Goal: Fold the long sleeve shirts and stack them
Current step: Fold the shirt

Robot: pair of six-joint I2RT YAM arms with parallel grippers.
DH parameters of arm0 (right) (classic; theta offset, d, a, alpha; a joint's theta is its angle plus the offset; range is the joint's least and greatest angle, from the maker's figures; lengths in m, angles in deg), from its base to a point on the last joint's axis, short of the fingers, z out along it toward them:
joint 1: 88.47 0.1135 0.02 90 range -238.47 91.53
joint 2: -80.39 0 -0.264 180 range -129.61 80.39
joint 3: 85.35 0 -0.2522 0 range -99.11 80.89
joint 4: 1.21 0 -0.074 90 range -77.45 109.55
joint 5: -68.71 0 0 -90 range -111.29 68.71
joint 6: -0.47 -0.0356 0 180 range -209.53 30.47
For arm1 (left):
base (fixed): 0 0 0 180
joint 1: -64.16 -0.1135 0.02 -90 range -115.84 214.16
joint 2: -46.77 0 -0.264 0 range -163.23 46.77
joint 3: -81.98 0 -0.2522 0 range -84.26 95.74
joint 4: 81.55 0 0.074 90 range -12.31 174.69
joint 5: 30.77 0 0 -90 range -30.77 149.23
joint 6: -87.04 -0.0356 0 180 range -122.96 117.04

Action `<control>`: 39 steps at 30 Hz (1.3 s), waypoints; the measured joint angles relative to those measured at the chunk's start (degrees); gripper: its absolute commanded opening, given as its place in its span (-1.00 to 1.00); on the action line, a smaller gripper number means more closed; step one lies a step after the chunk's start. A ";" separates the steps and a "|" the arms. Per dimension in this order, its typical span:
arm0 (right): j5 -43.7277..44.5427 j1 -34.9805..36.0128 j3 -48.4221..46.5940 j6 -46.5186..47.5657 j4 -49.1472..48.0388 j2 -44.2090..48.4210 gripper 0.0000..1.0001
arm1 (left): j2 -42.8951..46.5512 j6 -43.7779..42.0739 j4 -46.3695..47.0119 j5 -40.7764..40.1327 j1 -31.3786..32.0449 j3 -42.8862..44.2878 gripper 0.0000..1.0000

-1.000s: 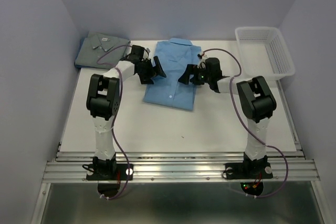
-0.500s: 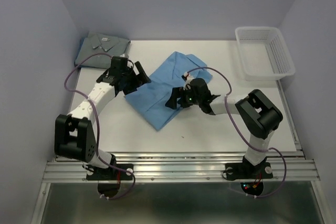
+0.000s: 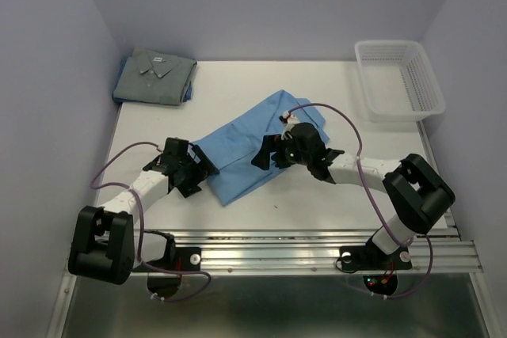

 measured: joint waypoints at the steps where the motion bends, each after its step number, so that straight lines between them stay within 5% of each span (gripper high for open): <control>1: 0.52 0.00 0.00 0.07 0.35 0.81 1.00 | -1.46 0.57 1.11 0.85 -0.09 -0.37 0.94; 6: 3.39 0.00 -0.63 1.11 2.45 3.72 1.00 | -6.03 1.46 9.81 3.65 -0.17 -0.26 0.56; 7: 3.69 0.00 -0.63 1.27 2.80 3.93 1.00 | -6.80 1.51 11.08 3.91 -0.17 -0.28 0.24; 10: 5.01 0.00 -0.66 1.60 3.93 4.22 1.00 | -9.68 1.77 14.08 4.35 -0.24 -0.37 -0.28; 15: 7.52 -0.26 -0.90 3.10 6.29 4.22 1.00 | -11.67 1.29 15.76 5.27 -0.46 -0.92 -0.68; 17: 9.14 -0.46 -1.66 4.44 7.78 4.15 1.00 | -11.65 1.07 15.85 5.44 -0.48 -0.94 -1.00; 20: 12.13 -0.70 -4.76 8.66 10.88 3.28 0.98 | -11.63 0.35 14.91 5.60 -0.48 -0.57 -1.00; 22: 14.03 -0.70 -6.97 11.39 12.28 2.45 0.78 | -11.34 -0.22 12.41 5.42 -0.48 0.37 -1.00; 23: 15.28 -0.70 -8.57 12.87 13.00 1.86 0.58 | -11.21 -0.46 11.30 5.31 -0.46 0.92 -1.00; 24: 16.06 -0.70 -9.86 13.94 13.79 1.33 0.07 | -10.86 -0.94 9.11 5.05 -0.46 1.95 -1.00; 27: 18.32 -0.70 -13.11 17.20 14.73 -0.70 -0.57 | -9.29 -2.19 2.56 3.78 -0.44 5.77 -1.00; 31: 18.86 -0.90 -17.29 19.87 15.26 -5.62 -0.79 | -6.93 -4.35 -6.45 1.86 -0.39 13.40 -1.00; 39: 13.20 -0.81 -25.49 21.81 16.26 -16.76 -0.83 | -6.93 -7.85 -18.43 -0.50 0.02 24.76 -1.00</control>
